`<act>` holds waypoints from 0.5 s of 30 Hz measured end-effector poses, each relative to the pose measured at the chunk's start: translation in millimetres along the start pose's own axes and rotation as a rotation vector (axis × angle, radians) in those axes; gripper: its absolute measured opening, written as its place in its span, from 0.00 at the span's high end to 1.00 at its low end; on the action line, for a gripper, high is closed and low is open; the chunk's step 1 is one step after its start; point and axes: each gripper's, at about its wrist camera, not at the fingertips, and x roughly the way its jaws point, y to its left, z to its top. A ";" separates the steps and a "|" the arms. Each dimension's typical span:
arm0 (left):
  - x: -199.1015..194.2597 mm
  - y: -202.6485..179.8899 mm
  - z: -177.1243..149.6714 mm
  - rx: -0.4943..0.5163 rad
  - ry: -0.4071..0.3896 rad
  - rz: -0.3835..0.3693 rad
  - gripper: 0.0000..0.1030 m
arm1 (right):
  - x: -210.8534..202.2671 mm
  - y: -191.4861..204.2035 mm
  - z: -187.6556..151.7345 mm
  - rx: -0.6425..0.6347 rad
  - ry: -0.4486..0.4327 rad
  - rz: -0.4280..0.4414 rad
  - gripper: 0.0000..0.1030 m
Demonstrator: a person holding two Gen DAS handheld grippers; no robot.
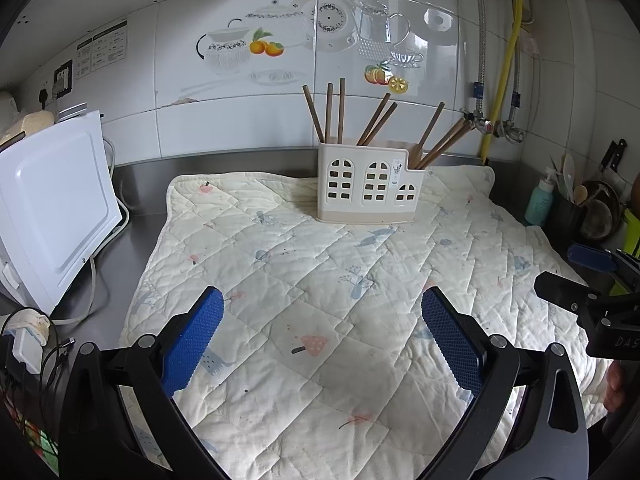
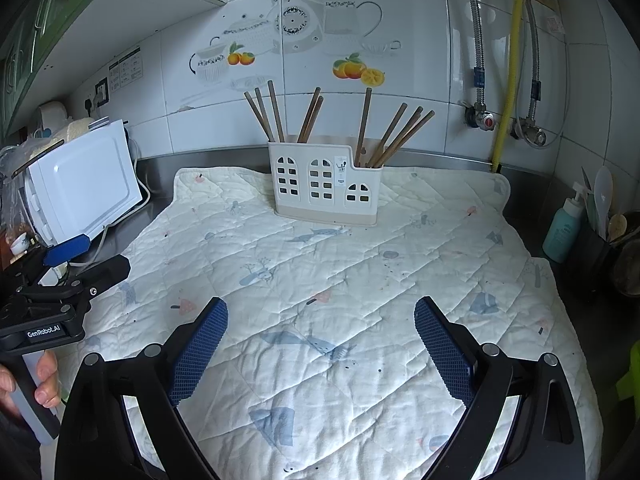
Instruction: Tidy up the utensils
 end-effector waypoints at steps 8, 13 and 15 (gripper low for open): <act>1.9 -1.7 -0.4 0.003 0.007 -0.001 0.05 | 0.5 0.2 0.1 0.001 0.000 -0.001 0.11; 2.3 -1.6 0.2 0.002 0.008 -0.002 0.05 | 0.4 0.4 0.3 0.000 0.000 -0.001 0.11; 2.6 -1.6 -0.1 0.001 0.010 -0.004 0.05 | 0.6 0.2 0.2 0.000 0.000 -0.001 0.11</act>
